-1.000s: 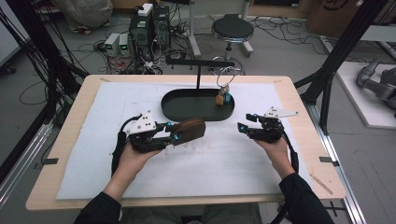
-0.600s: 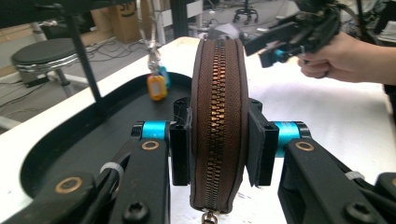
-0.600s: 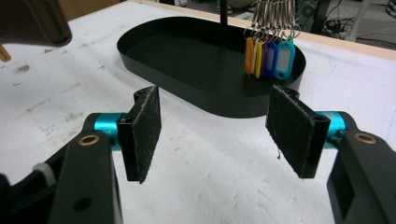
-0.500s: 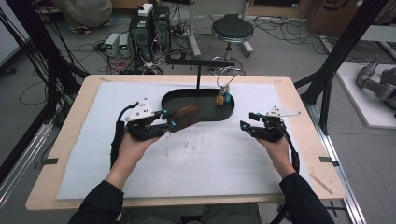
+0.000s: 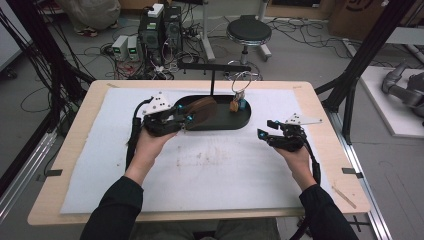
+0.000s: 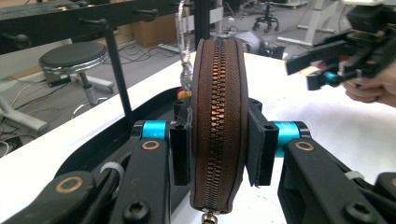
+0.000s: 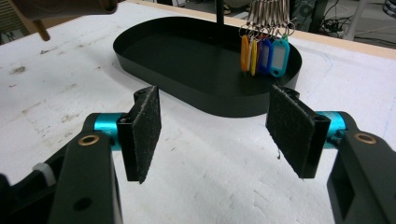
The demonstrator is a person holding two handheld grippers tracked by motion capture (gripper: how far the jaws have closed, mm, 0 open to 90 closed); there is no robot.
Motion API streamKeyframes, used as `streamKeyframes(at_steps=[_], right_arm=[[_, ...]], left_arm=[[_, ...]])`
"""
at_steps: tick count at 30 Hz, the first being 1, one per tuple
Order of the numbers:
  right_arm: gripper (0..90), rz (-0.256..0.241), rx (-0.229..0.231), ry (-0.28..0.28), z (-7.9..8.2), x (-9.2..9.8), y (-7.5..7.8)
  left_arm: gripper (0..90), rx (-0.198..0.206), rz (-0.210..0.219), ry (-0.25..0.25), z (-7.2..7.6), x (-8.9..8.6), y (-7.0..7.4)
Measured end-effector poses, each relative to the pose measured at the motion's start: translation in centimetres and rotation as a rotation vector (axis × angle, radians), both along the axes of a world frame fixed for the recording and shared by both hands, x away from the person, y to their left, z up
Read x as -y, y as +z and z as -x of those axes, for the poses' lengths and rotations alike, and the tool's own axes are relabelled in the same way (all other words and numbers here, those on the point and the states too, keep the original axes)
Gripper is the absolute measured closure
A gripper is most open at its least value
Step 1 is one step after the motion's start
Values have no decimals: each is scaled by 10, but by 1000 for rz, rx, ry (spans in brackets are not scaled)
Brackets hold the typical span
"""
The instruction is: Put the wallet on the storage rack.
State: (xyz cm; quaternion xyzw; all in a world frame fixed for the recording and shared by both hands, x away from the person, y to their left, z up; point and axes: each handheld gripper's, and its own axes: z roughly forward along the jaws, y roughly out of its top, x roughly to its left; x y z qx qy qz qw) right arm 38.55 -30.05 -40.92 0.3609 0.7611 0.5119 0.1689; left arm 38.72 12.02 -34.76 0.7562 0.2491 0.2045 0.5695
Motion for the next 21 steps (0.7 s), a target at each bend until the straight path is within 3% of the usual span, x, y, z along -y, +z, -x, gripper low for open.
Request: streamKeyframes(at_steps=[11,21], right_arm=[[365,0,1,4,0,1,0],[366,-5,1,7,-1,2,0]], left_arm=[[673,-12,-42,31,-29,15,-3],[672,-38,-51,30,-53,32,-11]])
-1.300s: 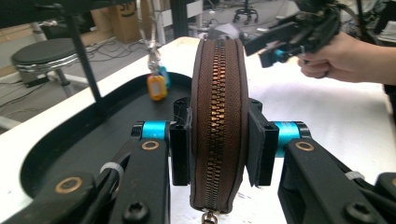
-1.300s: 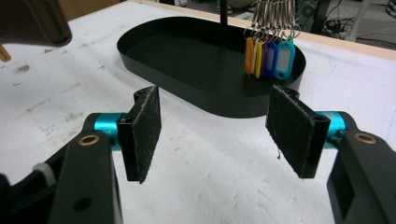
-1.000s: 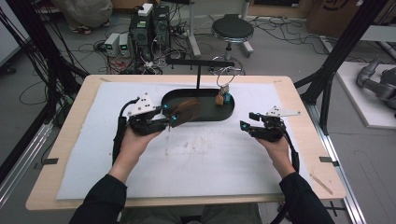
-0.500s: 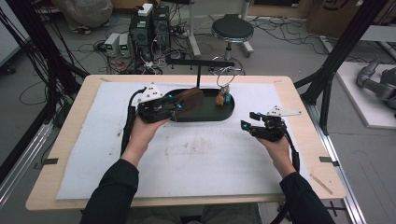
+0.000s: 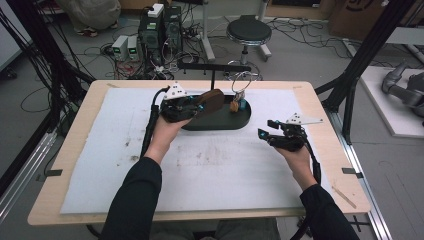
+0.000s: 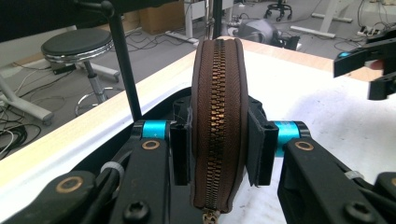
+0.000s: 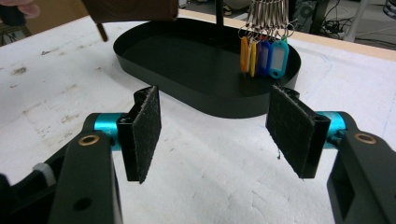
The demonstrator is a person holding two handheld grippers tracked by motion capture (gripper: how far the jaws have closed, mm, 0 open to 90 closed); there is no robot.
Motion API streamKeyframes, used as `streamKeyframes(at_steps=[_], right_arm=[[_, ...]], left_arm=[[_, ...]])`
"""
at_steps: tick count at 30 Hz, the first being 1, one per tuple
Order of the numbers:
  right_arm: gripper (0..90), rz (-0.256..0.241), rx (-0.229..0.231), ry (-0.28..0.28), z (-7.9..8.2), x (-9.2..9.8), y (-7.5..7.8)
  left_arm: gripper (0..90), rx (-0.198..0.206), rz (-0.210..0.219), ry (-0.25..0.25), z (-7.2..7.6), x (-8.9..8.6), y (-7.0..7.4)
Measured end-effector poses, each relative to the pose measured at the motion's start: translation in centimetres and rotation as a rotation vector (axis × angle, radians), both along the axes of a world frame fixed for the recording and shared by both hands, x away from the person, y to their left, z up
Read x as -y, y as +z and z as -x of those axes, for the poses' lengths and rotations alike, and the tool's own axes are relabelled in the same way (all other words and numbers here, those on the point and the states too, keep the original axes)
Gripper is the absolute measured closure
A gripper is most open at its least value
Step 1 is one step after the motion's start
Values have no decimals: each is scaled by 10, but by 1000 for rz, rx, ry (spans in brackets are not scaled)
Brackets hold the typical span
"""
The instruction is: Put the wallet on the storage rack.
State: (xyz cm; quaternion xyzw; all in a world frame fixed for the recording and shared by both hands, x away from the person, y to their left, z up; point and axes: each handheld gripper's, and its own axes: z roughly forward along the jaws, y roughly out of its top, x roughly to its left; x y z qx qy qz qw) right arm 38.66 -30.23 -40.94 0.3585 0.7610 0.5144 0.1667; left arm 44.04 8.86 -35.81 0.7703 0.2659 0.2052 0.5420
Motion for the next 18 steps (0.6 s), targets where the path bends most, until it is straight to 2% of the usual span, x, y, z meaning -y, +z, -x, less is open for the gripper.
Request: streamKeyframes(at_steps=[5,12,15,18], right_arm=[[366,-3,2,-1,0,1,0],[365,-4,2,-1,0,1,0],[366,-4,4,0,0,1,0],[366,-5,3,0,0,1,0]], left_arm=[[672,-21,-23,23,-12,5,-8],[672,-55,-26,41,-26,10,-18],[672,-68,-18,38,-31,12,-23],[672,-80,-27,38,-34,14,-29]])
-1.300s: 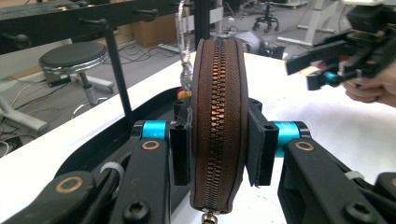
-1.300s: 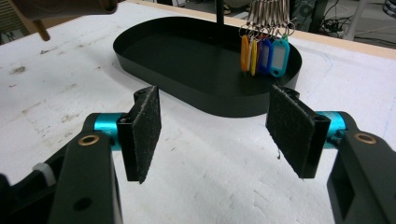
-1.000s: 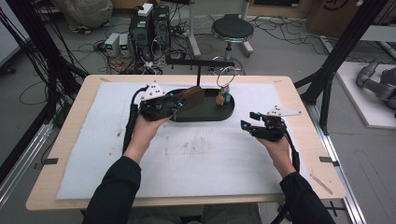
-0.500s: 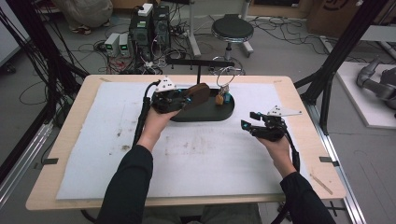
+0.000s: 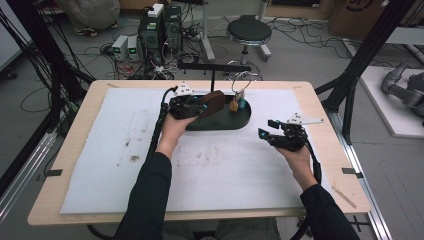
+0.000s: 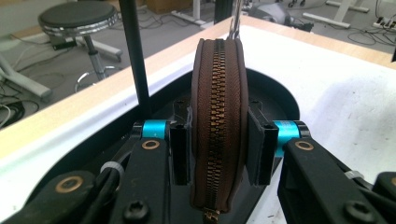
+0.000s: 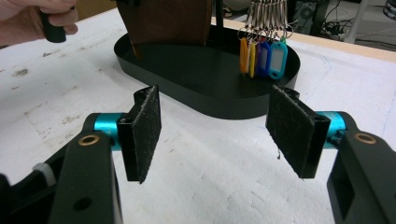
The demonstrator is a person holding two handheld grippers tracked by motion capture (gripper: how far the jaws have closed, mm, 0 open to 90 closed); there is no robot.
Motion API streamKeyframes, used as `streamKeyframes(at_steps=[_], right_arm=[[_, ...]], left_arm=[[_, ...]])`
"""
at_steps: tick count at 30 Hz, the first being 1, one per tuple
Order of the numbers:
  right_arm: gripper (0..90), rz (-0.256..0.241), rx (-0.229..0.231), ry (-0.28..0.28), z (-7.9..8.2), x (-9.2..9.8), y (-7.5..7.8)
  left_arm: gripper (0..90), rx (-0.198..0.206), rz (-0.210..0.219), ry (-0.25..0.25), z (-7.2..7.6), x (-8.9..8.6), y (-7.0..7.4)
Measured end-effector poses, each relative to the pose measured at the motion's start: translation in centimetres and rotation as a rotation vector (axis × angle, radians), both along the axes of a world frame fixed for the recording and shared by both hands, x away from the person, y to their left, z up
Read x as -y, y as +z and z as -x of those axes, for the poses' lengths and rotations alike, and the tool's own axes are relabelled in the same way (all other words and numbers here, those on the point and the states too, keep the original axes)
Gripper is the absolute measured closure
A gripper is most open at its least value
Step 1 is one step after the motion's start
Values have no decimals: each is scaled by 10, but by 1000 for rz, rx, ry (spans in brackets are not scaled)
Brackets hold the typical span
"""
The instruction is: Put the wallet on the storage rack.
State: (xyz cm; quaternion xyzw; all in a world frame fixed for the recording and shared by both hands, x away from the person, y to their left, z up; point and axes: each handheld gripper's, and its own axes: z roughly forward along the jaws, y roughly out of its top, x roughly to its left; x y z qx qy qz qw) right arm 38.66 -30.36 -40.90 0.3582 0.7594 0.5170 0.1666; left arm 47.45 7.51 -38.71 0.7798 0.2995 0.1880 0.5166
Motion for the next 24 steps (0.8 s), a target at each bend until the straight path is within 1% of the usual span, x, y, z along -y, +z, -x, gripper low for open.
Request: streamKeyframes(at_steps=[6,9,11,16,19,21,24], right_arm=[[366,-2,-5,1,0,0,0],[366,-3,-2,2,0,0,0],[366,-4,-2,1,0,0,0],[366,-5,0,1,0,1,0],[366,-7,-1,1,0,1,0],[366,-7,0,2,0,2,0],[366,-9,0,-1,0,2,0]], left_arm=[[672,-12,0,-3,-5,3,-9],[672,-25,-10,-5,-7,5,-14],[672,-26,-14,-5,-8,7,-17],[672,-28,-9,-5,-11,10,-24],[672,-38,-20,-3,-12,12,-28],[672,-47,0,-1,-13,12,-29],[671,-51,11,3,-14,11,-31]])
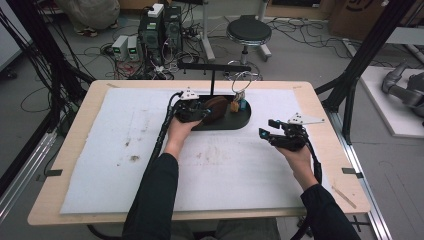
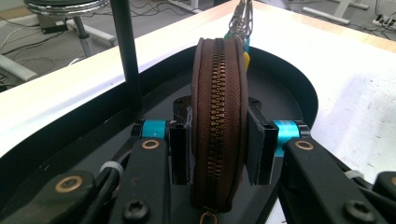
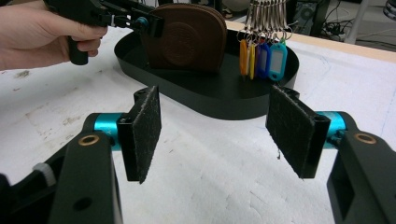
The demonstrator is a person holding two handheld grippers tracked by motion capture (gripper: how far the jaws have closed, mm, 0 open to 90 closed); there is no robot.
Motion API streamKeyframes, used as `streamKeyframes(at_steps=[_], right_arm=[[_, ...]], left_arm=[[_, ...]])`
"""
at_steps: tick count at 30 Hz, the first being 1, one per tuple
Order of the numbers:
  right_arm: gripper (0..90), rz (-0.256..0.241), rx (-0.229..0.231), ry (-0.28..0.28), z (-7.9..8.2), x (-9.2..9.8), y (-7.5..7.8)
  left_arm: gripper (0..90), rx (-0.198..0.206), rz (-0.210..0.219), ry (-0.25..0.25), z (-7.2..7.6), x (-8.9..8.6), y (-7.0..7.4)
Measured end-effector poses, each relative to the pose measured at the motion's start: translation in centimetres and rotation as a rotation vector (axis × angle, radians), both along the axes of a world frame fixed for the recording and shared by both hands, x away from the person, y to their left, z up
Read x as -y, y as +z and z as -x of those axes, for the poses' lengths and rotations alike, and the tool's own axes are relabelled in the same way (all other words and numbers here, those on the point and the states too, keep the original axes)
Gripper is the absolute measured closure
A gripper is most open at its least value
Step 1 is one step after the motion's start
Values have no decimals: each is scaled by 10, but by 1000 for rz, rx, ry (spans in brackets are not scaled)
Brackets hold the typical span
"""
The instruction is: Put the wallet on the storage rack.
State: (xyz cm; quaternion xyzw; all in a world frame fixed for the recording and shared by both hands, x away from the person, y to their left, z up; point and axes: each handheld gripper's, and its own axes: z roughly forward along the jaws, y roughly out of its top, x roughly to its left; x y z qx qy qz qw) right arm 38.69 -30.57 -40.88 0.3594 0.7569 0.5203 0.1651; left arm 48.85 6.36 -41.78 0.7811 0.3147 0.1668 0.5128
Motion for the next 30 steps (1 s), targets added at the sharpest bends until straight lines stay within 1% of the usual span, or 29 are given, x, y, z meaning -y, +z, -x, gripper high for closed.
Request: streamKeyframes(at_steps=[5,6,10,14,17,19,22,23,25,26,27,28,29,30], right_arm=[[366,2,2,1,0,0,0],[366,0,-1,2,0,0,0],[365,2,3,1,0,0,0],[366,0,2,0,0,0,0],[365,1,0,0,0,0,0],[365,0,0,2,0,0,0],[365,0,1,3,0,1,0],[366,1,1,3,0,1,0],[365,-1,0,3,0,0,0],[365,0,2,4,0,0,0],[366,-1,0,5,0,0,0],[365,-1,0,4,0,0,0],[365,-1,0,5,0,0,0],[365,-1,-1,4,0,1,0]], left_arm=[[667,-5,-2,17,-1,-2,-1],[666,-7,-5,14,-1,-2,-1],[658,-9,-39,6,-1,-1,-3],[656,-18,-44,10,-2,-2,-3],[648,-22,-57,19,-2,-3,-4],[646,-20,-66,26,-2,-3,-4],[632,-10,-90,39,-1,-3,-3],[627,-6,-105,41,-1,-3,-2],[591,5,-143,54,-1,-2,-2],[550,8,-168,70,0,-2,-2],[494,9,-182,95,0,-2,0],[433,6,-184,106,0,-4,1],[401,-1,-185,125,1,-6,3],[370,1,-184,139,2,-9,5]])
